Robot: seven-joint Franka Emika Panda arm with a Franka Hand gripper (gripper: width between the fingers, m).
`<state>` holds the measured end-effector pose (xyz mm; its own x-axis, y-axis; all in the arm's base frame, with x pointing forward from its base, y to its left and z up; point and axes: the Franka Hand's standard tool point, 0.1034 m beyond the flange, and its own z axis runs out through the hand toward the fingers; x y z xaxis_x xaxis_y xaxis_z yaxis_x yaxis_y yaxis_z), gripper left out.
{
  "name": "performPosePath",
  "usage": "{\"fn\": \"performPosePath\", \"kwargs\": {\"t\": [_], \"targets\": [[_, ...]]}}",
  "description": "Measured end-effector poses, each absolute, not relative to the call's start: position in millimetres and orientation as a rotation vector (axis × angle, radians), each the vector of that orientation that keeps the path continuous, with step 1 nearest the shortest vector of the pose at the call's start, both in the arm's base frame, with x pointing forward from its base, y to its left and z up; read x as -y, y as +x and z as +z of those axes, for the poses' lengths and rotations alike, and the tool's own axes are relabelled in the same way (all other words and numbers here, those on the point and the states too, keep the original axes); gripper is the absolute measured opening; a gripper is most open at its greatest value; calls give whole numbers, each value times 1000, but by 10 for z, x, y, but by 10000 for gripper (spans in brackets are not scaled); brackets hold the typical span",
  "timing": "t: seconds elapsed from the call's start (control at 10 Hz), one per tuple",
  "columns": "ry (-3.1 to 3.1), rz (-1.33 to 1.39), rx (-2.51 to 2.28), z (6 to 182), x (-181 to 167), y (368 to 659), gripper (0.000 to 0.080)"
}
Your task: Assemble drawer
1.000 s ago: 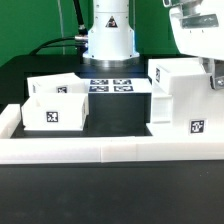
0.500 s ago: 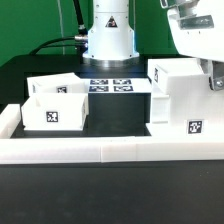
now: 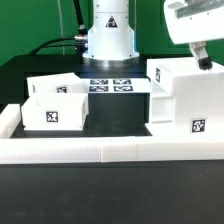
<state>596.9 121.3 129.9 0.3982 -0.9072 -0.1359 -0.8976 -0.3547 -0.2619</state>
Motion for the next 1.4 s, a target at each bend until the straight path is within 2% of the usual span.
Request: {"fn": "performPosePath", "kwargs": {"t": [0.3,0.5,0.7,1.0,1.4], "targets": [[-2550,-121,-1261,1550,-964,5655,648],[-2649,-183,-1046,1673,-694,5574,649],[-2761,-193,-849,1653,-563,5515,649],[-2804,-248,-746,1396,-130,5349,649],[-2816,-248,-719,1384,-147,5342,649]]}}
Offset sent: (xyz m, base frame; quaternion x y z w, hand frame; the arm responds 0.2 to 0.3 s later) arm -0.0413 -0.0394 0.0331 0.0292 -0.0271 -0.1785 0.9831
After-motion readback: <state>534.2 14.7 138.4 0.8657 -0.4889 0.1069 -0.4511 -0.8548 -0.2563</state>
